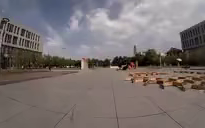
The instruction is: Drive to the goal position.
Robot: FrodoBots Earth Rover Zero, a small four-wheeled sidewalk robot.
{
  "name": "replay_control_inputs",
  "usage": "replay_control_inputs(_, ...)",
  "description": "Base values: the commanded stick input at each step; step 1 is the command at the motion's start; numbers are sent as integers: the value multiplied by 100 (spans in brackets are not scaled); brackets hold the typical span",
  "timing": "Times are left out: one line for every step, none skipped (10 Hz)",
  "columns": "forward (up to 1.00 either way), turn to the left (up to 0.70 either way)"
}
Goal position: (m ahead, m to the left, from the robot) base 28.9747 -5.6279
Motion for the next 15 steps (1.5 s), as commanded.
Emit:
replay_control_inputs(100,0)
replay_control_inputs(100,0)
replay_control_inputs(100,0)
replay_control_inputs(100,0)
replay_control_inputs(100,0)
replay_control_inputs(96,26)
replay_control_inputs(93,37)
replay_control_inputs(98,9)
replay_control_inputs(100,0)
replay_control_inputs(100,0)
replay_control_inputs(100,0)
replay_control_inputs(100,0)
replay_control_inputs(100,0)
replay_control_inputs(100,0)
replay_control_inputs(100,0)
